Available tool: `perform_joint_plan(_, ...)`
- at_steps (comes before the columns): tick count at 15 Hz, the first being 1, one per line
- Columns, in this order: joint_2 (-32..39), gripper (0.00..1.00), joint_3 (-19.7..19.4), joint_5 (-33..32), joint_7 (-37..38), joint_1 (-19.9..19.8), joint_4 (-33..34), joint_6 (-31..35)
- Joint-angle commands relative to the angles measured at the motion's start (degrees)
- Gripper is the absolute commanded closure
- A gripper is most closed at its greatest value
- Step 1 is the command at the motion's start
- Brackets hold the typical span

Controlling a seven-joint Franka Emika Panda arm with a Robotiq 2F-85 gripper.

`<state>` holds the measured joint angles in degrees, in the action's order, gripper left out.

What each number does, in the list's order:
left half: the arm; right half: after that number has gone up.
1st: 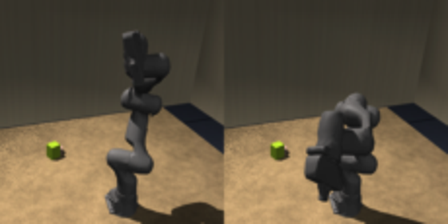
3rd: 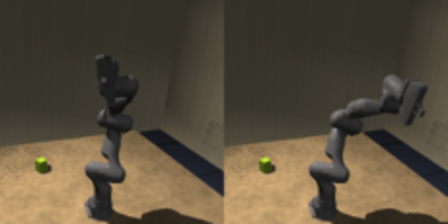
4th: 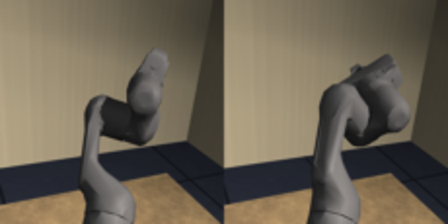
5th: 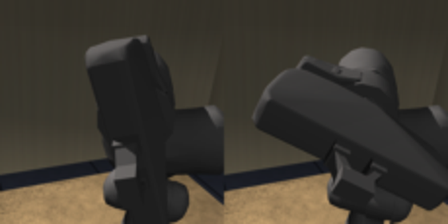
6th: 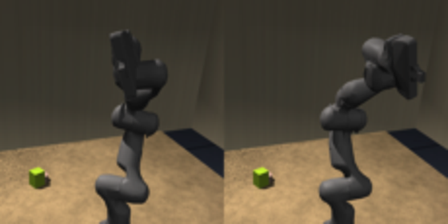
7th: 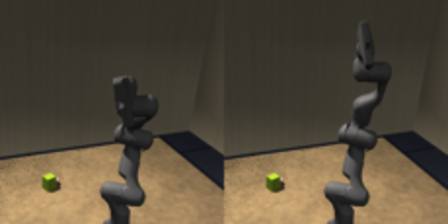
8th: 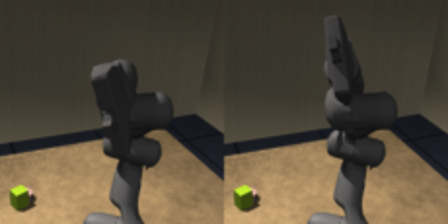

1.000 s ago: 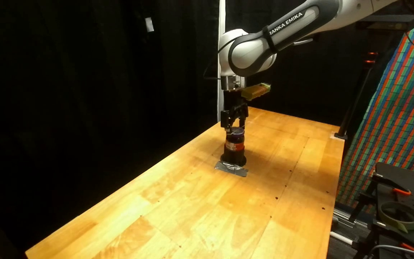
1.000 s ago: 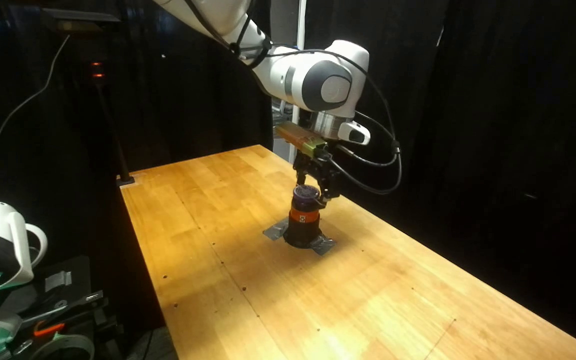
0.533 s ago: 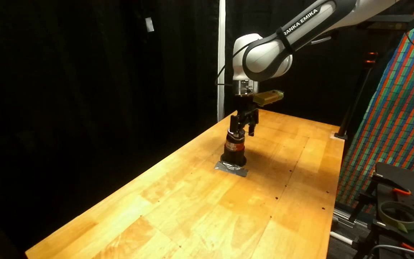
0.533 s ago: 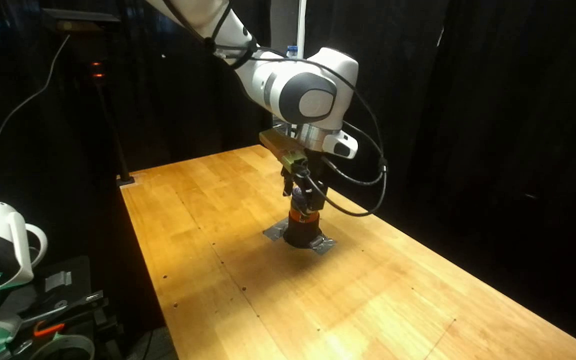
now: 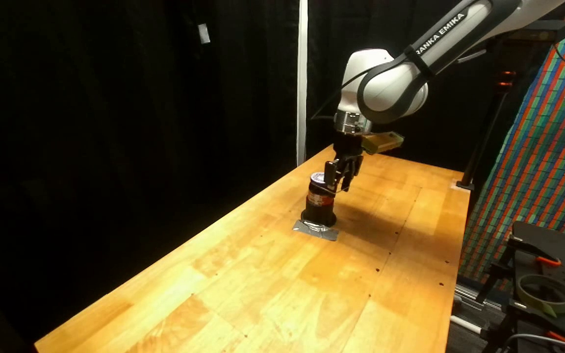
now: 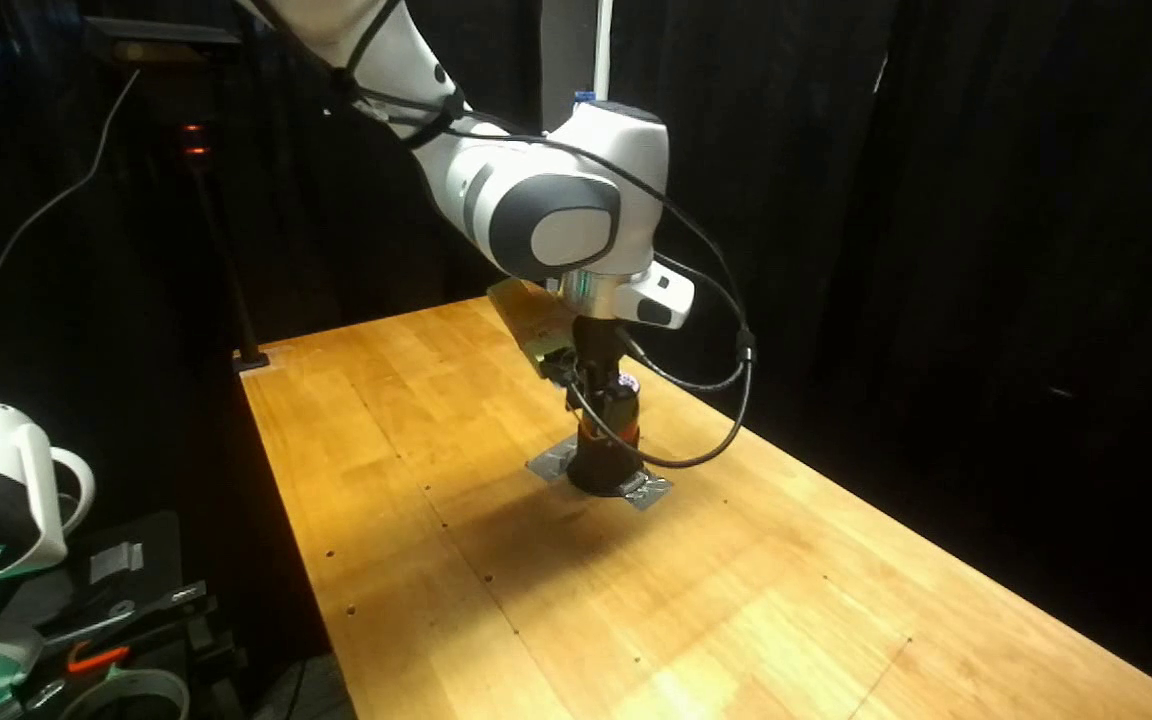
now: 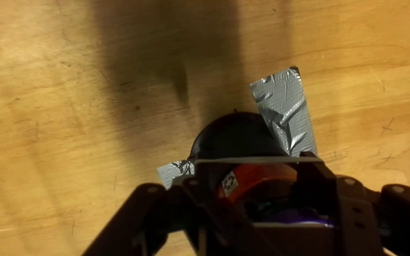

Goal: Put the rubber band on the jar.

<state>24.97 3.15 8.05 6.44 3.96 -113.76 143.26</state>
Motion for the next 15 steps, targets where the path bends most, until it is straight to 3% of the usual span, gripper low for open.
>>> perform_joint_plan(1,-6.55,0.65,0.69,1.80,0.69,0.09,-11.16,14.13)
perform_joint_plan(5,-9.56,0.92,0.90,0.12,1.11,1.40,-20.01,29.54)
perform_joint_plan(8,-10.83,0.99,0.03,-1.68,0.59,2.55,-25.74,41.45)
perform_joint_plan(12,-9.83,0.92,2.28,-3.23,-1.39,1.65,-31.14,59.94)
perform_joint_plan(15,-7.63,0.93,4.88,-9.80,0.45,-1.06,-33.33,72.11)
